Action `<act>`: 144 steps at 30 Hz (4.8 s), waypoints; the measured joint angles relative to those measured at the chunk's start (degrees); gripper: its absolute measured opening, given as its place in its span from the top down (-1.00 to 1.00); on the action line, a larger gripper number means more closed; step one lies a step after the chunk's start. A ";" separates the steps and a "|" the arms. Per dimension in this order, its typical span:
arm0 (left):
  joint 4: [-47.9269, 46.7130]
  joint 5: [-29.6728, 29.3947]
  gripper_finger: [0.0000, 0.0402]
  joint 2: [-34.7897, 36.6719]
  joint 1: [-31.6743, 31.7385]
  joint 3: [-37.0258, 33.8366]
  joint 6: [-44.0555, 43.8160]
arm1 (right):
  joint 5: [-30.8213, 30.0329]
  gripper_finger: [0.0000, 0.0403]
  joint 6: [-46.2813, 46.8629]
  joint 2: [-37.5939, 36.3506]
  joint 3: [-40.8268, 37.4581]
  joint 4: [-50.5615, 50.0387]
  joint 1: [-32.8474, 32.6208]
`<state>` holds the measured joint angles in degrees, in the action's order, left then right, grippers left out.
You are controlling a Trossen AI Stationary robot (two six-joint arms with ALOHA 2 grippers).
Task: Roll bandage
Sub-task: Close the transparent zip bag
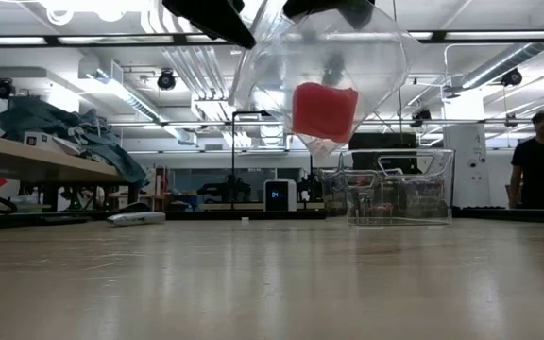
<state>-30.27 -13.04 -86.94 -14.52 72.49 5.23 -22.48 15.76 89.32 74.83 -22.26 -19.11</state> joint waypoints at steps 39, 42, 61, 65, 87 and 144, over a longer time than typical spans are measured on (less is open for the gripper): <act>18.76 1.79 0.41 8.57 0.11 -12.31 1.77 | -0.97 1.00 -2.83 -6.98 -17.81 25.66 0.00; 18.76 1.72 0.44 8.57 0.24 -12.39 1.77 | -1.54 1.00 -3.69 -6.90 -17.50 25.38 0.00; 18.75 1.92 0.92 8.39 2.47 -13.14 5.57 | -1.55 1.00 -4.45 -6.82 -16.70 25.53 0.00; 19.52 1.80 0.98 8.37 2.47 -13.16 6.01 | -1.53 1.00 -4.43 -6.82 -16.70 25.55 -0.02; 17.30 1.77 0.95 8.37 2.54 -14.88 6.11 | -1.36 1.00 -4.21 -6.75 -16.70 24.94 0.00; 6.48 2.95 0.90 15.32 3.48 -15.51 -7.06 | 1.93 1.00 -13.83 -7.64 -31.78 49.84 -0.03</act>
<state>-23.79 -10.09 -71.62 -11.05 56.97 -1.83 -20.55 1.92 81.68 43.05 27.58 -19.14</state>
